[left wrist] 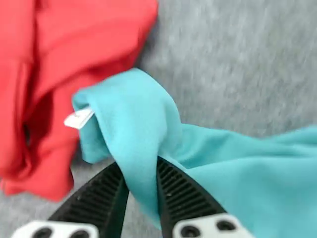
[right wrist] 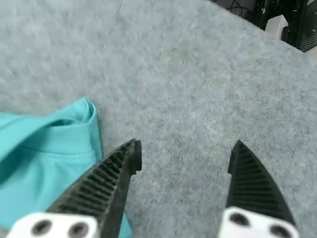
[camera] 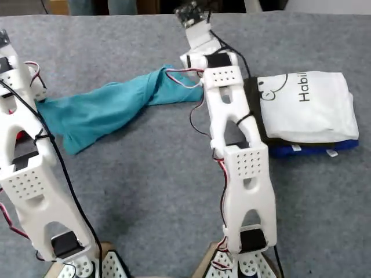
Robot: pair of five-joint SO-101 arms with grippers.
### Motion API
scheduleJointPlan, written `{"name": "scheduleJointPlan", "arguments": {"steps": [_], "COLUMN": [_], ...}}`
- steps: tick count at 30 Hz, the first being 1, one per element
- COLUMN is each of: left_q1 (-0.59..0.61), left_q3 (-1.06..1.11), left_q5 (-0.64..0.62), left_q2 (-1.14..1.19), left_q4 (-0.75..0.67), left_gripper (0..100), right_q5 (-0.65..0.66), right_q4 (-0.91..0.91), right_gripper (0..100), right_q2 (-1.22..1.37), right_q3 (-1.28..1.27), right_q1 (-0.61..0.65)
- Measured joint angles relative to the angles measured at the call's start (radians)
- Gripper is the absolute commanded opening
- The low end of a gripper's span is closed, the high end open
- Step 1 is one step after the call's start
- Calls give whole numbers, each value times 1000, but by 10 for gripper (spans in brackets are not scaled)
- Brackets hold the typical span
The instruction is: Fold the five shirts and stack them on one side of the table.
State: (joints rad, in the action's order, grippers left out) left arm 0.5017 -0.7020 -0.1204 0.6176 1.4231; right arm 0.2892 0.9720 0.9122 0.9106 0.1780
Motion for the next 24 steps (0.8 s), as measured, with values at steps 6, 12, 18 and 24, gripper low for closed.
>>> {"name": "scheduleJointPlan", "arguments": {"steps": [6, 12, 18, 24], "left_q1": [37, 97, 135, 149], "left_q3": [32, 155, 199, 206], "left_q5": [0, 0, 0, 0], "left_q2": [3, 3, 3, 3], "left_q4": [-78, -213, -249, -249], "left_gripper": [29, 29, 29, 29], "right_q5": [35, 52, 52, 51], "right_q4": [408, 664, 578, 362], "right_gripper": [240, 243, 243, 238], "right_q2": [3, 3, 95, 272], "right_q3": [160, 218, 230, 230], "right_q1": [101, 327, 500, 523]}}
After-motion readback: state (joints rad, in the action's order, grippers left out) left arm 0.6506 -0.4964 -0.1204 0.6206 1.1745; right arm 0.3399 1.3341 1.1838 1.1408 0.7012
